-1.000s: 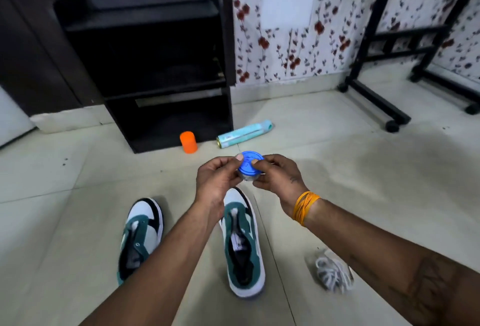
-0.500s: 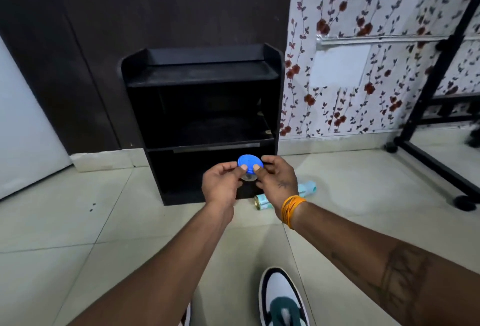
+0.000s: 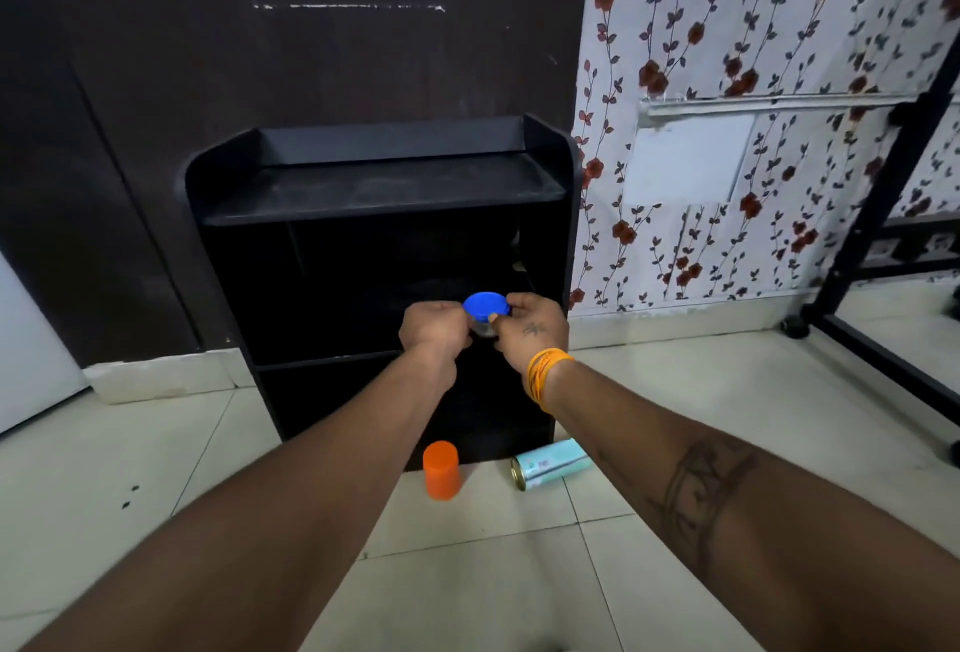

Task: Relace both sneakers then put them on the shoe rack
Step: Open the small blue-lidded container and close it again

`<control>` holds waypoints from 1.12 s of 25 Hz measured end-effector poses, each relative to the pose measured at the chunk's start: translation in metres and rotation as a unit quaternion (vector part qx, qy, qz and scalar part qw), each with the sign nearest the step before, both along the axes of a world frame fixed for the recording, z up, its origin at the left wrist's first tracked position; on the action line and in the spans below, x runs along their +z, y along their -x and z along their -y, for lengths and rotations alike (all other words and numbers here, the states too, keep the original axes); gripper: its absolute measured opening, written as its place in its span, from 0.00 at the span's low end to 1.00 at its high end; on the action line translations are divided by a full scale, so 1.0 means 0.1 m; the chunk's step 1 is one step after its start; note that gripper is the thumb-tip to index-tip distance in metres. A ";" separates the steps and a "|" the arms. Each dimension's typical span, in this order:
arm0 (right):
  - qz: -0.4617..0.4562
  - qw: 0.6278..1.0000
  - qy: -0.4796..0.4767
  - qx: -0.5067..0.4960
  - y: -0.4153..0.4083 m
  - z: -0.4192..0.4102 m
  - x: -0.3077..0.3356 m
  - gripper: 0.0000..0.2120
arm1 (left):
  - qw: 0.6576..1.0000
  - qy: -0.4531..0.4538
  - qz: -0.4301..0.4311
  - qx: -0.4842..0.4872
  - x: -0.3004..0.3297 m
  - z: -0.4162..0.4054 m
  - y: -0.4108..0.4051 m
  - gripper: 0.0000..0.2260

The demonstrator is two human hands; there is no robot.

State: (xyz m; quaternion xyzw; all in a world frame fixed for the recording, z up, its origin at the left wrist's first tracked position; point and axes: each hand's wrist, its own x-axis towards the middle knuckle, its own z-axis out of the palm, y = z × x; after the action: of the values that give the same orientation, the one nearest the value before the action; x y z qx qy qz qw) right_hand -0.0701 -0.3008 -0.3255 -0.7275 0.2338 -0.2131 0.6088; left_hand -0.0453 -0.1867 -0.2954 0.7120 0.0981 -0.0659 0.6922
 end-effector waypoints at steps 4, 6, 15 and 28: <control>-0.050 0.997 0.008 0.050 -0.21 0.11 0.07 0.26 | 0.998 -0.028 -0.012 -0.055 0.23 0.02 -0.02 0.12; -0.056 0.995 0.006 0.082 -0.21 0.11 0.14 0.30 | 0.994 -0.038 -0.015 -0.097 0.32 -0.01 0.00 0.12; 0.020 0.990 -0.137 0.039 0.96 -0.05 0.40 0.21 | 0.995 0.041 0.041 -0.078 0.36 -0.21 0.76 0.11; -0.022 0.986 -0.155 0.063 4.24 0.25 -0.21 0.08 | 0.975 0.113 -0.055 -0.182 -0.63 -0.08 3.76 0.10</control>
State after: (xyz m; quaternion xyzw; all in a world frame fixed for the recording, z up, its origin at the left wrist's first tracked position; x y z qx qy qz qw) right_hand -0.4940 -0.3254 -0.3468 -0.6424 0.2310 -0.1195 0.7209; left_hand -0.4215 -0.1784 -0.3584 0.6302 -0.0033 -0.2412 0.7380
